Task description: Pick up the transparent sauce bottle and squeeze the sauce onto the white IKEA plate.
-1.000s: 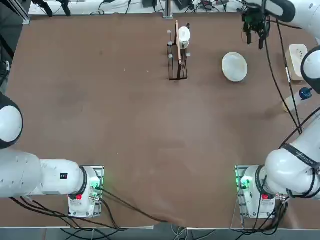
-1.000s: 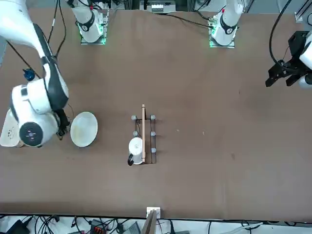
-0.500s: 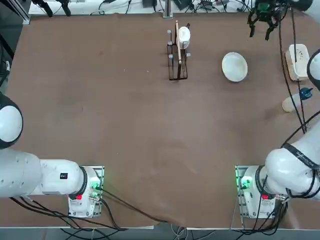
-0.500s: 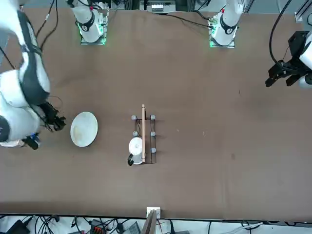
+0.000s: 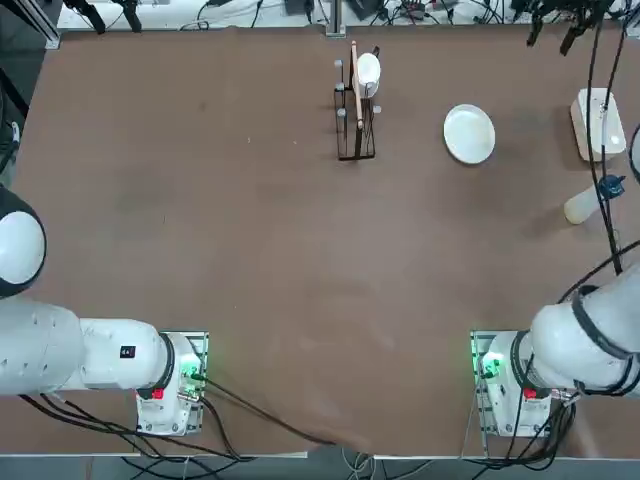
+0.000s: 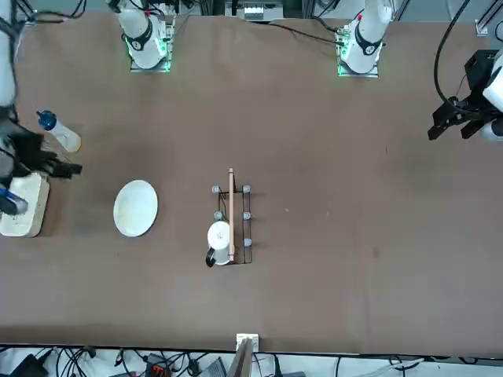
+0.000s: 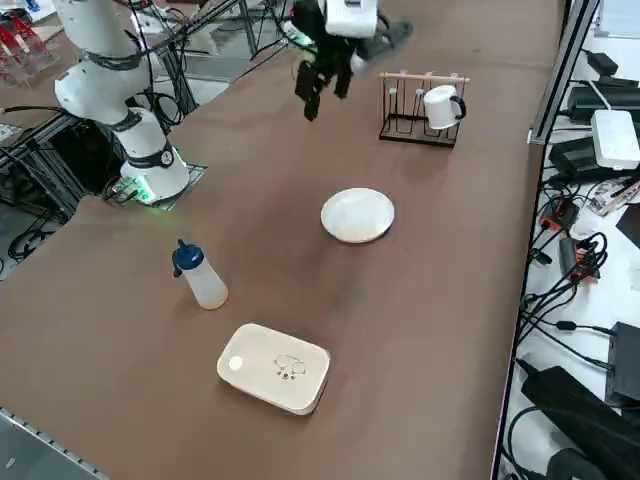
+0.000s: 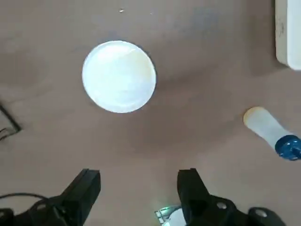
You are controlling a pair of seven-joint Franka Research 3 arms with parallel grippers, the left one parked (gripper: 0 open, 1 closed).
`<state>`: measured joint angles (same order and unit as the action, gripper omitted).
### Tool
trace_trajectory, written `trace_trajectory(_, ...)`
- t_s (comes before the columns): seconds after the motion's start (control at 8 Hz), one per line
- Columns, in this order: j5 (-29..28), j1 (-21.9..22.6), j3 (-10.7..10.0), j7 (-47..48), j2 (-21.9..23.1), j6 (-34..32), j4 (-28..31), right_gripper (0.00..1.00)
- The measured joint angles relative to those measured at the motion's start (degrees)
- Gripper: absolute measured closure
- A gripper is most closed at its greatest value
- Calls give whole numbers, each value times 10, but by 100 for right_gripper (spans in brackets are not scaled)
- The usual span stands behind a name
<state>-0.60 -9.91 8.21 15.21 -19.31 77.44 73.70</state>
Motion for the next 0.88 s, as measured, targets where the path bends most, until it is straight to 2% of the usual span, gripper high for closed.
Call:
trace_trajectory(0.25,-1,55,-27,-7,51,19,24,0)
trace_trajectory(0.5,-1,110,-54,-63,95,33,50,0)
trace_trajectory(0.88,-1,154,-90,-112,167,80,127,0)
